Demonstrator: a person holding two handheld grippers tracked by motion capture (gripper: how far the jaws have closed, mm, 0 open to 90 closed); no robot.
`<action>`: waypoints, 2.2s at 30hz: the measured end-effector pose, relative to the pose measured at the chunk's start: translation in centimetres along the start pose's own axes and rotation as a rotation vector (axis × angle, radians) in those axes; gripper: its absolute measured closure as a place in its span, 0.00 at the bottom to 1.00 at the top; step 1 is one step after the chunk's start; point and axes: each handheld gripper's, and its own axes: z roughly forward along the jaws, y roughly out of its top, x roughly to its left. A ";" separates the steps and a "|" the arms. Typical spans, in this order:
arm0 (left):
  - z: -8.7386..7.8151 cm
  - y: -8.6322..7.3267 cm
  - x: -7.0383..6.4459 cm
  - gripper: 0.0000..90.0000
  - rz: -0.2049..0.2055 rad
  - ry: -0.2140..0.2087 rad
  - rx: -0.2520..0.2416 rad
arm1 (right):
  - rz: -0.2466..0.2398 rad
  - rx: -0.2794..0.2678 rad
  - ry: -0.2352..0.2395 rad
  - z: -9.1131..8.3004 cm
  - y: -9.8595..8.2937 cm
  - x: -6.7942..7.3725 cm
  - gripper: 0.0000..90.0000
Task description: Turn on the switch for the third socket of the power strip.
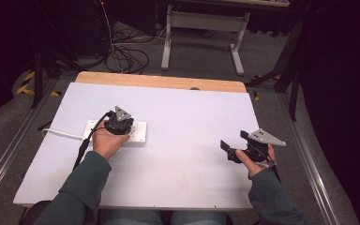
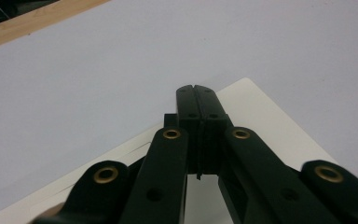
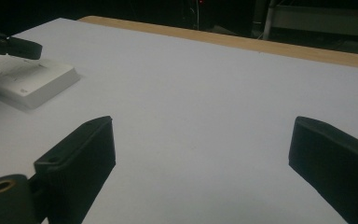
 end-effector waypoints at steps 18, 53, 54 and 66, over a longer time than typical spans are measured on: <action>0.7 -0.1 -0.1 1.00 0.007 -0.022 0.031 | 0.004 -0.007 -0.007 -0.3 0.0 -0.1 0.08; 0.8 -0.2 -0.3 1.00 0.004 0.030 0.044 | 0.005 -0.011 -0.005 -0.5 0.0 0.1 0.08; 0.6 -0.4 0.3 1.00 -0.007 0.068 0.059 | 0.003 -0.009 -0.005 -0.5 0.0 0.1 0.08; 0.1 -0.2 0.2 1.00 -0.064 0.011 -0.008 | 0.005 -0.015 -0.001 -0.4 0.1 0.1 0.08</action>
